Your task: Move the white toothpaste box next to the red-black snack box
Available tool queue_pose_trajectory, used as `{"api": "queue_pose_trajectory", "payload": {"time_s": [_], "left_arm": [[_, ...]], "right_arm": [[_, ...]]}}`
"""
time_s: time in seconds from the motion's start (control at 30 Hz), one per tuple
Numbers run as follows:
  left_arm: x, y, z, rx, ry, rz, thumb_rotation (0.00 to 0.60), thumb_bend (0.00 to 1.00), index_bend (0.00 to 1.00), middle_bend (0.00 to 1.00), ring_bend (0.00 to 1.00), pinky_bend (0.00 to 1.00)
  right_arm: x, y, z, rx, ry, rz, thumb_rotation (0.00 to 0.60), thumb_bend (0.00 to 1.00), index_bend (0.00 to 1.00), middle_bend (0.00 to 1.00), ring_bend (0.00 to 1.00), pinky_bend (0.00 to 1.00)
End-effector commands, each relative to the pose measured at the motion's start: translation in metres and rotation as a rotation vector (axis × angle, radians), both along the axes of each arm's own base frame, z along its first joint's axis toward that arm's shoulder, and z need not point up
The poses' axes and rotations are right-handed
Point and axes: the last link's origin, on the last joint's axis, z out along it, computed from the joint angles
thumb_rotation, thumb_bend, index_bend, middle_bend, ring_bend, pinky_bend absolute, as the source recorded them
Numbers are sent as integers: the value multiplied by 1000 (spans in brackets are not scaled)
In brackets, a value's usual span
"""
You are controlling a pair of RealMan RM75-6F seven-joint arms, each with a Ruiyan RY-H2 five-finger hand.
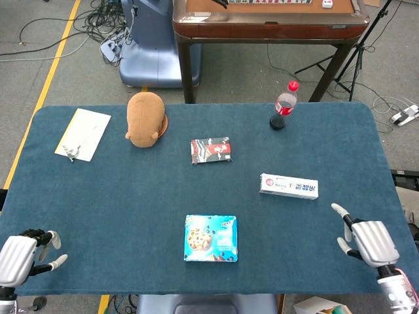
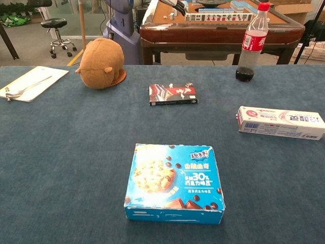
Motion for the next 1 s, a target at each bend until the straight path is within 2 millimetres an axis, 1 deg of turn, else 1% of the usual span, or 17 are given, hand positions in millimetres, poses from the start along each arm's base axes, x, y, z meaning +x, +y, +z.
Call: {"api": "queue_pose_trajectory", "payload": {"time_s": [0.03, 0.17, 0.27, 0.33, 0.57, 1.0], "left_arm": [[0, 0, 0, -2, -1, 1, 600, 96, 632, 845, 586, 536], [0, 0, -1, -8, 1, 0, 600, 96, 632, 845, 586, 536], [0, 0, -1, -8, -1, 0, 600, 97, 632, 845, 586, 536], [0, 0, -1, -7, -3, -1, 600, 96, 632, 845, 586, 536], [1, 1, -1, -11, -6, -4, 600, 96, 632, 845, 586, 536], [0, 1, 0, -12, -11, -3, 600, 96, 632, 845, 586, 536]], "right_arm": [[-4, -8, 0, -9, 11, -40, 600, 517, 94, 810, 772, 871], [-9, -16, 1, -15, 17, -76, 600, 648, 90, 912, 883, 934], [-12, -23, -1, -11, 14, -103, 600, 725, 90, 961, 931, 961], [-15, -28, -3, -3, 16, -122, 600, 756, 90, 981, 951, 969], [-24, -46, -17, 36, 10, -196, 600, 772, 90, 1000, 977, 979], [-40, -71, -32, 83, 26, -297, 600, 809, 90, 1000, 999, 986]]}}
